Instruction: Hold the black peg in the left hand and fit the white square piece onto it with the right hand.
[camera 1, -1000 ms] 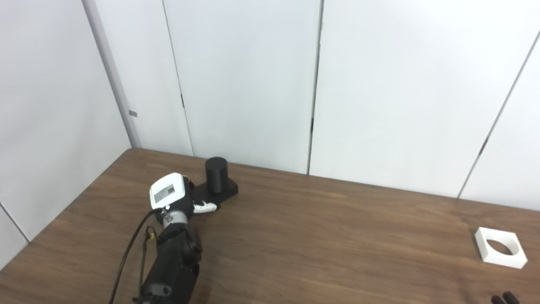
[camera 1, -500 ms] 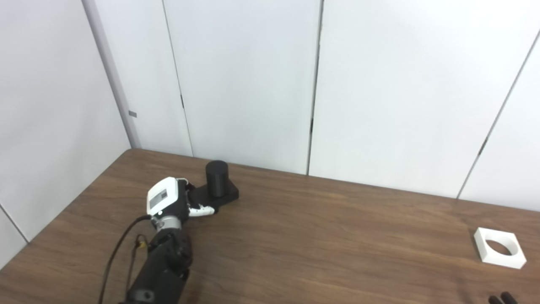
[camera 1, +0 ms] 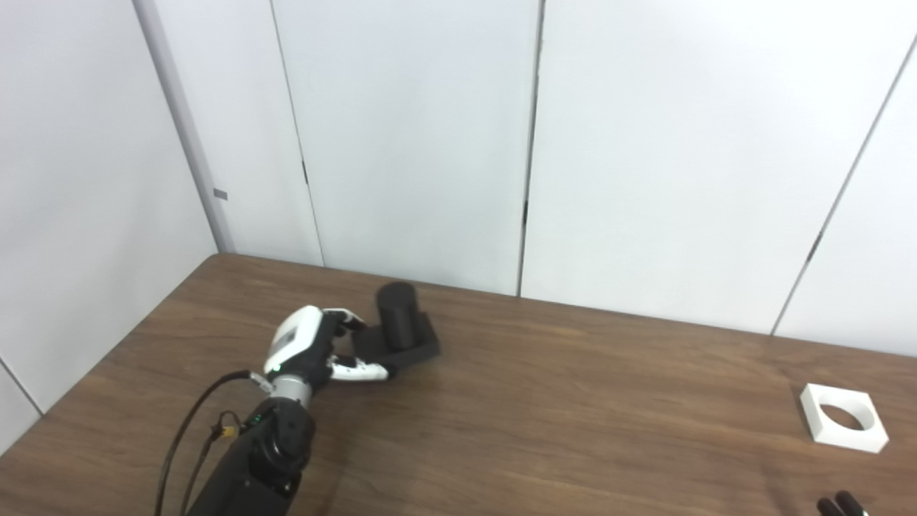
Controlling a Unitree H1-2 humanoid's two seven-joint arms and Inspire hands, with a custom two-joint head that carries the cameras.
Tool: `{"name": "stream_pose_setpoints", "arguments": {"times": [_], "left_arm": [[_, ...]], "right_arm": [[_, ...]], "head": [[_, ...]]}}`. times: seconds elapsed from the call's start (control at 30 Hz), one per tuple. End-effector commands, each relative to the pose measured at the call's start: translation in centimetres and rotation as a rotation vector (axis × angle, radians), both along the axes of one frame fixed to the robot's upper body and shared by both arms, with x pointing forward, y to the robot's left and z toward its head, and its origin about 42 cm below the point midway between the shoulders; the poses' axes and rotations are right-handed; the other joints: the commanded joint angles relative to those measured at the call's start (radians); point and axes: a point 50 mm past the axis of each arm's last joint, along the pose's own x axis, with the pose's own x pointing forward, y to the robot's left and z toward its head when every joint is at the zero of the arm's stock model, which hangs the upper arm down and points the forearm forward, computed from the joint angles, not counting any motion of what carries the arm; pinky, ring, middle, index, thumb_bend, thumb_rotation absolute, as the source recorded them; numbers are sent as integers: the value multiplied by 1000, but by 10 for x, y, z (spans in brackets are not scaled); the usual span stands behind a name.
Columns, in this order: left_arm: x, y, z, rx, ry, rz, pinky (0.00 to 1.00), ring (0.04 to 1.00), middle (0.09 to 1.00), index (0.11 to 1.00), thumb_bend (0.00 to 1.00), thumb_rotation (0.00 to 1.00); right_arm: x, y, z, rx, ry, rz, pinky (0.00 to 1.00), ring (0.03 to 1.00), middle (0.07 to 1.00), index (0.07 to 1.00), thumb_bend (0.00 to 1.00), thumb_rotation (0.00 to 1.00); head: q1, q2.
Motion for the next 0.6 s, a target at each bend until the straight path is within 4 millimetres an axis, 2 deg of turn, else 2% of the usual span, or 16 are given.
{"name": "stream_pose_setpoints", "arguments": {"times": [0.0,0.1,0.23,0.47,0.57], "left_arm": [[0,-10,27,44,-69,-41,676,789,768,487,509,50],[-14,-24,29,62,-52,-88,674,804,785,489,509,50],[-40,-53,26,100,-20,-177,693,804,779,488,508,49],[-77,-101,14,114,14,-296,724,802,769,488,509,47],[-87,-114,11,126,13,-329,720,800,775,488,510,47]], "right_arm": [[-3,22,-2,70,-3,-7,952,973,948,957,641,915],[-4,24,0,67,-1,-8,956,968,948,960,607,928],[-4,28,4,54,-3,-6,956,983,964,973,570,948],[-5,32,5,45,-8,-5,935,975,966,970,553,934],[-6,34,6,55,-13,-3,939,972,962,973,549,926]], "head": [[-4,3],[-24,9],[-51,19],[-96,37],[-108,49]]}}
